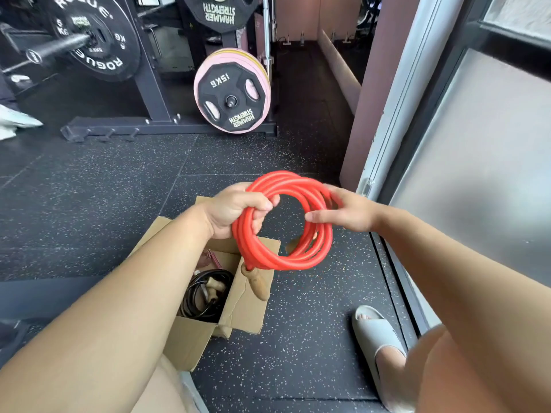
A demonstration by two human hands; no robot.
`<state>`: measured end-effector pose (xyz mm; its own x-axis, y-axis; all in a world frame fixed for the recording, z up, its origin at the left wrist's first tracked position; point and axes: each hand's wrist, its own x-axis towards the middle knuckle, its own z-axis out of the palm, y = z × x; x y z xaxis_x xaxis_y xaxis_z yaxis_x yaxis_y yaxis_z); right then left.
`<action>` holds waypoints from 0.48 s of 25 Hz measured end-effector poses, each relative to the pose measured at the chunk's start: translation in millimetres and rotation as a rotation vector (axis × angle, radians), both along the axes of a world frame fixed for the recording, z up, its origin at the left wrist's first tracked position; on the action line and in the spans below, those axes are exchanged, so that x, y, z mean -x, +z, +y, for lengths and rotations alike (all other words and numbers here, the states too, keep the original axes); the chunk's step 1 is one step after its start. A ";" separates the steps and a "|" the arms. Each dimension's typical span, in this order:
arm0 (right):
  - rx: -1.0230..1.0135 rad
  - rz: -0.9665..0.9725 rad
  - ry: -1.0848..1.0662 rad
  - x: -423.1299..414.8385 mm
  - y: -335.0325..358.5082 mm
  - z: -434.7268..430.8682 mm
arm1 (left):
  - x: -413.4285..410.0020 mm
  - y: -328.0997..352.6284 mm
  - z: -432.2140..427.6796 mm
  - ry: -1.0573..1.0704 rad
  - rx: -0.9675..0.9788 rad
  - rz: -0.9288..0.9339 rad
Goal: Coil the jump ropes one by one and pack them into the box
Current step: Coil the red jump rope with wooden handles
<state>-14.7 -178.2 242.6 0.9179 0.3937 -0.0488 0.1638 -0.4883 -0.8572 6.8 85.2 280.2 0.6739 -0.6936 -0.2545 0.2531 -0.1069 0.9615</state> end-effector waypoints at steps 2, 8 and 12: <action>-0.132 0.143 -0.050 3.0 -3.4 0.0 | -2.5 0.9 7.0 0.022 0.077 0.030; -0.126 0.253 -0.177 3.9 0.4 2.3 | -7.6 13.2 20.5 0.116 0.373 0.053; 0.066 0.116 -0.204 -1.3 -13.4 6.2 | -10.5 20.7 23.5 0.162 0.512 0.062</action>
<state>-13.4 -172.0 229.2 0.9649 0.1937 -0.1775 -0.0410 -0.5565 -0.8298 17.3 108.7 300.8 0.7770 -0.6278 0.0461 0.2857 0.4170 0.8628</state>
